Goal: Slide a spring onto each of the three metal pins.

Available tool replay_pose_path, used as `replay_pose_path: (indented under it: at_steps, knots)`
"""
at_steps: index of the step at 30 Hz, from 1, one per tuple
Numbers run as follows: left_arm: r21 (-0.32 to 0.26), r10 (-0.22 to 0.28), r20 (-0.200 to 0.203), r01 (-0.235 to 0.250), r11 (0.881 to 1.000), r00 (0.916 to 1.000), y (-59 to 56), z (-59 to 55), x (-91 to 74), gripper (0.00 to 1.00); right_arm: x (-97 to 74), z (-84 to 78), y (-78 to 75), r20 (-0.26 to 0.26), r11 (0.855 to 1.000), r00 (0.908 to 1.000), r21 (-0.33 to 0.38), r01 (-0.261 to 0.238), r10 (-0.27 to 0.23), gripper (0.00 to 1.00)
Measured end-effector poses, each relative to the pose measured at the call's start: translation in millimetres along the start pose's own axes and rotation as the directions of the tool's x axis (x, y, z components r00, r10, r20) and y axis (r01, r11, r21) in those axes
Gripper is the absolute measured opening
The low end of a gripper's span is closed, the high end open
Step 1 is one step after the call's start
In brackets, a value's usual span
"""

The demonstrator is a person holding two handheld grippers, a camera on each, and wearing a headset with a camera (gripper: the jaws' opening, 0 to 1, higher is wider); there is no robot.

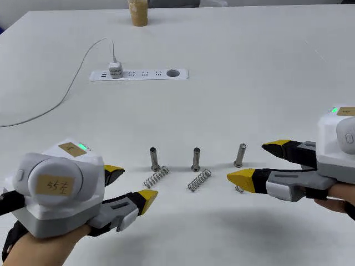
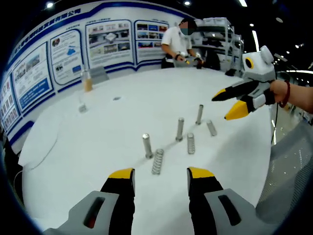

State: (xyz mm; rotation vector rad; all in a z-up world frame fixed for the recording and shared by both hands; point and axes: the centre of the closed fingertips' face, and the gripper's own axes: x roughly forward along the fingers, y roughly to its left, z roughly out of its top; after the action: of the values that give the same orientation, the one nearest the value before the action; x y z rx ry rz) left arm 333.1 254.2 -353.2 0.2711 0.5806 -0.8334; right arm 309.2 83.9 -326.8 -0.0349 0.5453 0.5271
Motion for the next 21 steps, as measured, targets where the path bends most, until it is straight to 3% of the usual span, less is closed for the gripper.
replay_pose_path:
  at_steps: [5, 12, 21]
  knots:
    - [0.030, -0.009, -0.039, 0.010, 1.000, 0.9992, 3.8, -8.8, 12.4, 0.40, -0.9, 0.2, 1.4, 0.017, 1.000, 0.9998, 0.011, -0.011, 0.011, 0.63]
    - [0.047, -0.033, -0.055, 0.036, 0.998, 0.9979, 4.5, -18.6, 26.8, 0.32, -0.8, -3.0, 3.2, 0.025, 0.999, 0.9994, 0.025, -0.023, 0.023, 0.64]
    - [0.069, -0.042, -0.047, 0.045, 0.997, 0.9980, 5.8, -22.9, 38.2, 0.26, -2.6, -10.0, 3.6, 0.023, 0.999, 0.9994, 0.046, -0.028, 0.027, 0.64]
